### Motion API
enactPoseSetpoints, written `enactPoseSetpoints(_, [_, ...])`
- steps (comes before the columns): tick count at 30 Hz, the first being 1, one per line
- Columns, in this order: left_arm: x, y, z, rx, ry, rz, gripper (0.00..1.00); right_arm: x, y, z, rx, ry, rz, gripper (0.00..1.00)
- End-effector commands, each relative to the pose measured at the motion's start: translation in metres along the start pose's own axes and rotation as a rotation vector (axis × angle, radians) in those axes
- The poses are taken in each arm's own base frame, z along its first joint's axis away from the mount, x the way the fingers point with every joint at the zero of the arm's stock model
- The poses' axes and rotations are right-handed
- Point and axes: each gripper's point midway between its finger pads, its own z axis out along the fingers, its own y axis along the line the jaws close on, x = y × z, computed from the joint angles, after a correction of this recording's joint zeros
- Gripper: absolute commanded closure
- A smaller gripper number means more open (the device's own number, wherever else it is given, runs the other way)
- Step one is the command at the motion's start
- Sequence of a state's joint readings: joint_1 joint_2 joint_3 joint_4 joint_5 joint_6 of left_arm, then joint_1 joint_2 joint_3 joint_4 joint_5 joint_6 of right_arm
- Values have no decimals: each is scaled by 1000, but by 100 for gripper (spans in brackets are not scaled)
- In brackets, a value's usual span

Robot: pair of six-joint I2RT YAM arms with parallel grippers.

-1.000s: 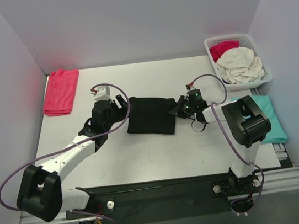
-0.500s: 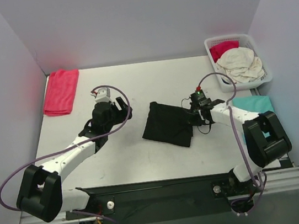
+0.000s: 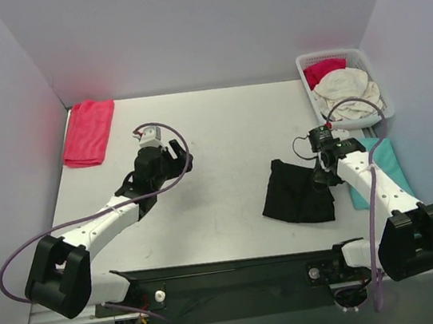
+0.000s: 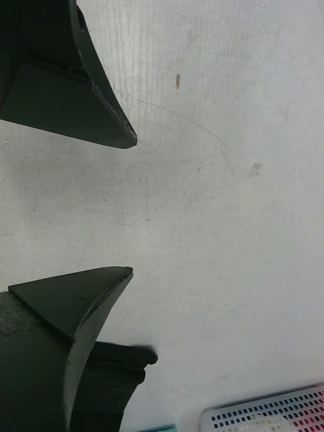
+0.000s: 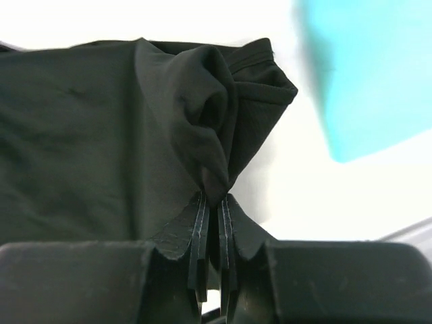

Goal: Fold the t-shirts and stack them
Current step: Put the neatly folded tshirt into the corner of the board with the right arm

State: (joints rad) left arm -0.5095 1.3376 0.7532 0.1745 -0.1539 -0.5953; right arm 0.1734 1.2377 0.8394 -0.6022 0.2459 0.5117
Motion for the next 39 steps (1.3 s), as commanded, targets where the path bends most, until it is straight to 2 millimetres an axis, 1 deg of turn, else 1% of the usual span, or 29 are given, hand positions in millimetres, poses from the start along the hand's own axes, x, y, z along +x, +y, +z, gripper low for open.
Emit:
enactPoseSetpoints(1, [-20, -19, 3, 61, -48, -19, 18, -22, -40, -17, 159, -11, -22, 100])
enactPoseSetpoints(2, [-21, -20, 3, 62, -50, -19, 18, -27, -53, -16, 201, -5, -4, 100])
enactPoseSetpoints(5, [-23, -24, 5, 76, -51, -24, 18, -52, -66, -21, 243, -33, 28, 100])
enactPoseSetpoints(6, [-24, -26, 6, 83, -52, -28, 18, -56, -75, -21, 267, -27, 48, 100])
enactPoseSetpoints(7, [-23, -27, 7, 88, -49, -29, 18, -61, -78, -19, 278, -17, 52, 100])
enactPoseSetpoints(8, [-24, -29, 8, 97, -50, -36, 18, -73, -80, -22, 284, -39, 59, 100])
enactPoseSetpoints(9, [-22, -29, 9, 96, -46, -37, 18, -78, -87, -24, 314, -46, 60, 100])
enactPoseSetpoints(10, [-22, -29, 10, 100, -44, -37, 18, -83, -89, -22, 327, -41, 57, 100])
enactPoseSetpoints(11, [-22, -30, 10, 102, -44, -37, 18, -90, -92, -25, 339, -54, 58, 100])
enactPoseSetpoints(12, [-22, -30, 10, 103, -43, -37, 18, -93, -98, -26, 366, -57, 48, 100])
enactPoseSetpoints(16, [-20, -27, 12, 94, -39, -26, 18, -96, -125, -22, 432, -31, 94, 100])
enactPoseSetpoints(19, [-18, -27, 14, 91, -32, -23, 18, -100, -139, -23, 474, -27, 123, 100])
enactPoseSetpoints(20, [-18, -27, 14, 94, -30, -23, 18, -100, -148, -22, 488, -18, 147, 100])
enactPoseSetpoints(22, [-17, -27, 16, 92, -28, -21, 18, -102, -157, -22, 508, -15, 173, 100])
enactPoseSetpoints(23, [-16, -26, 16, 90, -24, -20, 18, -103, -165, -22, 529, -13, 193, 100])
enactPoseSetpoints(27, [-13, -24, 18, 85, -18, -17, 18, -112, -184, -24, 588, -17, 236, 100])
enactPoseSetpoints(28, [-13, -24, 18, 85, -18, -17, 18, -116, -187, -21, 602, -12, 241, 100])
enactPoseSetpoints(30, [-14, -24, 19, 83, -17, -17, 18, -117, -198, -18, 634, 2, 267, 100])
enactPoseSetpoints(32, [-12, -23, 20, 81, -11, -17, 18, -119, -205, -10, 664, 21, 282, 100])
enactPoseSetpoints(33, [-12, -23, 21, 80, -10, -17, 18, -117, -212, -2, 686, 47, 288, 100])
enactPoseSetpoints(34, [-12, -23, 21, 82, -7, -20, 18, -119, -215, 0, 701, 49, 297, 100])
enactPoseSetpoints(35, [-10, -22, 23, 79, -1, -20, 18, -117, -219, 7, 717, 70, 314, 100])
enactPoseSetpoints(38, [-10, -22, 24, 77, 1, -21, 18, -119, -222, 18, 719, 69, 364, 100])
enactPoseSetpoints(39, [-10, -21, 24, 76, 3, -22, 18, -118, -222, 25, 721, 83, 374, 100])
